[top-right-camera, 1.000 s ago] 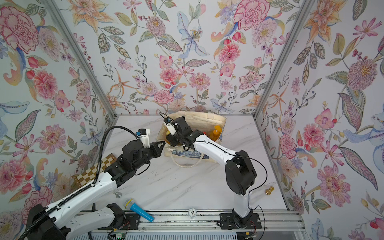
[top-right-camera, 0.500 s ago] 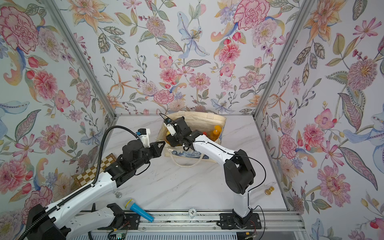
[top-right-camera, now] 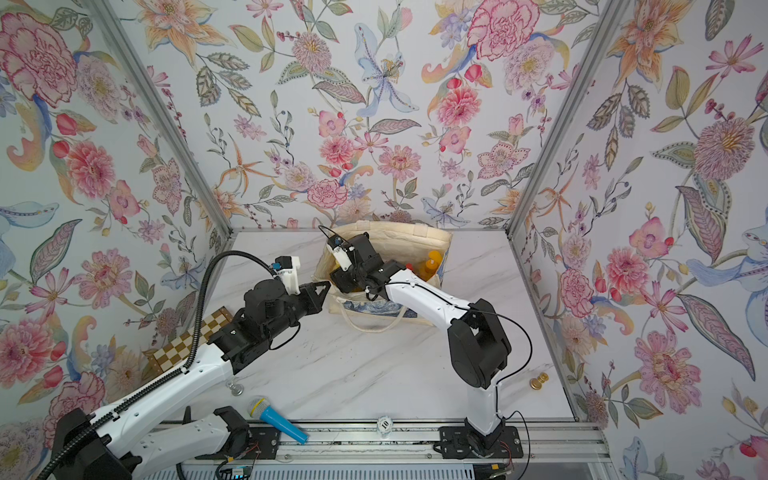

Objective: Pack dish soap into the shopping bag
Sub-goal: Place the bottle of dish soap in the shopping bag.

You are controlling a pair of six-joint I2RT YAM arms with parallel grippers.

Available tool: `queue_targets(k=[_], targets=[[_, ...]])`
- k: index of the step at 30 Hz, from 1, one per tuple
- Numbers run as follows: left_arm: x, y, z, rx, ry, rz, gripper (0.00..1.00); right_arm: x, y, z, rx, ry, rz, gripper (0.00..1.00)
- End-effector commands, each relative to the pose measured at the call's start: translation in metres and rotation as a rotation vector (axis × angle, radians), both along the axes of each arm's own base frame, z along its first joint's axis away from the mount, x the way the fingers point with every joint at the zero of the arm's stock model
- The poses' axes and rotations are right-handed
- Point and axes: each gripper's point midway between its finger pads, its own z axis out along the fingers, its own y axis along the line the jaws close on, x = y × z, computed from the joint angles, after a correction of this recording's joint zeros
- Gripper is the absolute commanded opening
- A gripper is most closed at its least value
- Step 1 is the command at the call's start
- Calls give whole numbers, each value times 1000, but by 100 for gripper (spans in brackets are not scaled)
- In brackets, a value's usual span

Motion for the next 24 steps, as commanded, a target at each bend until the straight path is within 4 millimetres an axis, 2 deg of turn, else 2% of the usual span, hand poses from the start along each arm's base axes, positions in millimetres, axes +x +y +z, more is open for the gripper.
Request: queue_targets(k=[1,13,24], targets=[[0,2,100,-168,-247,2,0,-6,12,23,46,-38,34,65],[4,0,87,-152,-222,7,0,-15,2,63,96,-89,25,68],[5,-1,78,-142,-207,12,0,-20,-5,89,130,-125,14,74]])
